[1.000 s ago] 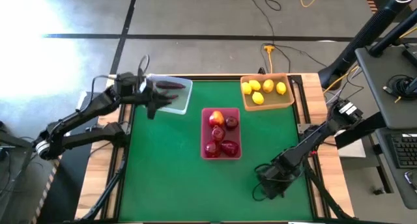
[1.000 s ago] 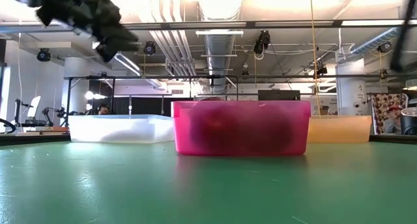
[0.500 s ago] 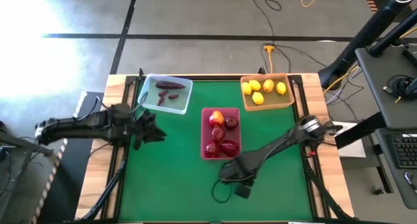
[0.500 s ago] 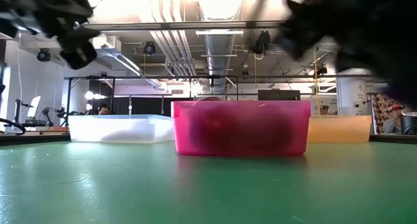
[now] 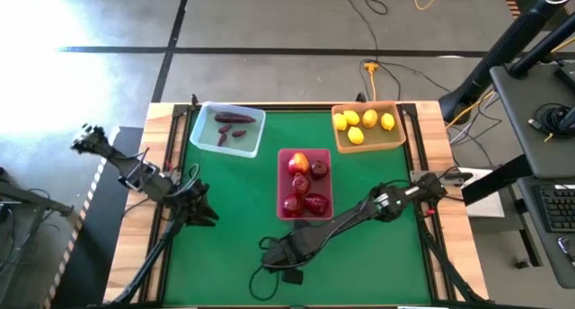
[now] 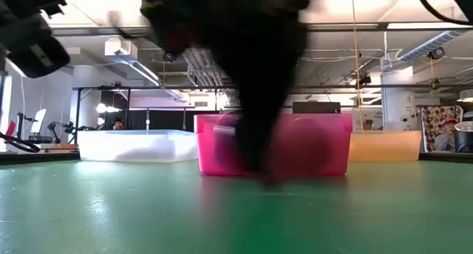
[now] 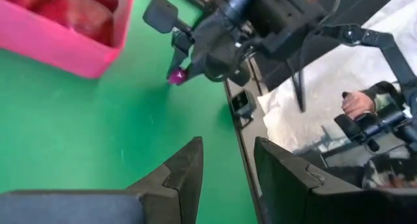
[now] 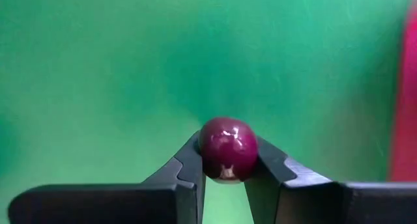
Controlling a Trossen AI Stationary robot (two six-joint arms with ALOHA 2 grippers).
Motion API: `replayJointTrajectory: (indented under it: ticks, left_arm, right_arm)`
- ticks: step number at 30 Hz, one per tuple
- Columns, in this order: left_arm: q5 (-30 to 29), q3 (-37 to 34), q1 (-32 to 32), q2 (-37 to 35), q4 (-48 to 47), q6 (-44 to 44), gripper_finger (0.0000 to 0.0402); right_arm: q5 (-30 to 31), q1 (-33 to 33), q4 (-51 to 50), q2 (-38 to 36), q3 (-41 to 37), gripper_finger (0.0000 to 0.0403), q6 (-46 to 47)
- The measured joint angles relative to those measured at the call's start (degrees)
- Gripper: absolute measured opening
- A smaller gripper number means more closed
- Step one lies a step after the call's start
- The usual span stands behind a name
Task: Sort produce into baskets
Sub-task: Put the eggplant into the white bin
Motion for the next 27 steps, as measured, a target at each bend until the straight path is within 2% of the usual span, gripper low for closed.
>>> replayJointTrajectory:
  ticks: [1,5,8,11,17,22,24,27]
  left_arm:
    - [-1.58,0.00,-2.15,0.34,-0.16,-0.86,0.0121]
    - [-3.62,0.00,-7.59,1.17,-0.70,-3.51,0.0121]
    - [-3.63,0.00,-9.15,1.91,-3.67,-9.57,0.0125]
    - [-3.51,-0.02,-9.80,2.60,-6.18,-11.87,0.0141]
    - [-6.28,-0.11,-9.88,5.05,-5.72,-11.39,0.0190]
    - [-9.60,-0.13,-9.88,8.25,-2.33,-7.51,0.0225]
    - [-10.88,-0.13,-9.88,9.92,-0.08,-6.24,0.0235]
    - [-12.27,-0.13,-9.75,12.14,1.99,-4.32,0.0246]
  right_arm:
    - [0.85,0.02,0.09,1.13,2.02,0.0068,-0.32]
    - [2.50,-0.03,4.42,0.95,0.80,0.0068,0.11]
    - [6.68,-0.45,4.58,0.95,0.59,0.0067,-0.01]
    - [9.20,-1.12,6.33,0.95,0.62,0.0067,-0.83]
    - [8.32,-2.61,15.88,0.80,-1.90,0.0067,-0.97]
    - [7.25,-3.26,17.02,0.45,-4.38,0.0068,2.14]
    - [9.26,-3.08,17.14,0.46,-4.63,0.0081,3.12]
    - [11.24,-2.93,16.61,0.86,-4.86,0.0122,4.17]
